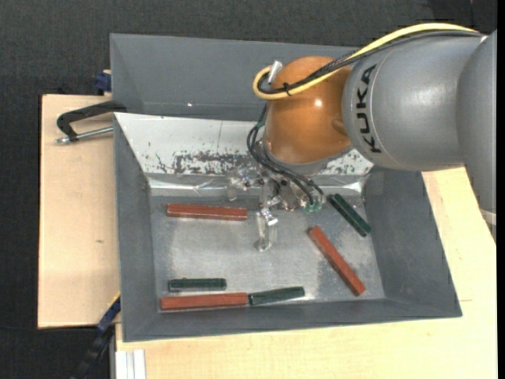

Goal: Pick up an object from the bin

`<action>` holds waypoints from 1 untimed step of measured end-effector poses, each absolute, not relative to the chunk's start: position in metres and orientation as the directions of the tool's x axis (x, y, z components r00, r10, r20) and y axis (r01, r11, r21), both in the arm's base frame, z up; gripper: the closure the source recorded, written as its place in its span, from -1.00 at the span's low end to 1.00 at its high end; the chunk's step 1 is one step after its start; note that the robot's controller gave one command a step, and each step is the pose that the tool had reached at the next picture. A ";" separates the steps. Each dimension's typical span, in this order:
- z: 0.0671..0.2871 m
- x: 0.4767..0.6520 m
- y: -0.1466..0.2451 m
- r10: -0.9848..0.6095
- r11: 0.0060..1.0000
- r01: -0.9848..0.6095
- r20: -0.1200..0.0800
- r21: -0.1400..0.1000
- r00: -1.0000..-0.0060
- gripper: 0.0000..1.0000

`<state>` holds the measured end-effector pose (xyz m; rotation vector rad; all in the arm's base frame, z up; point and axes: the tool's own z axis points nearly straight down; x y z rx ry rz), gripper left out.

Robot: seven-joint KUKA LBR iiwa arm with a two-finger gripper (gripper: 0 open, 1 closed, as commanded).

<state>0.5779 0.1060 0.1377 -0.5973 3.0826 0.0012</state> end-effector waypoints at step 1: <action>0.104 0.576 0.113 -0.543 0.840 -0.543 -0.005 0.000 -0.840 -1.00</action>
Offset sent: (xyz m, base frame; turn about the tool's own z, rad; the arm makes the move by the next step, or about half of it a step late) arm 0.0142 -0.0024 -0.0677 -0.0641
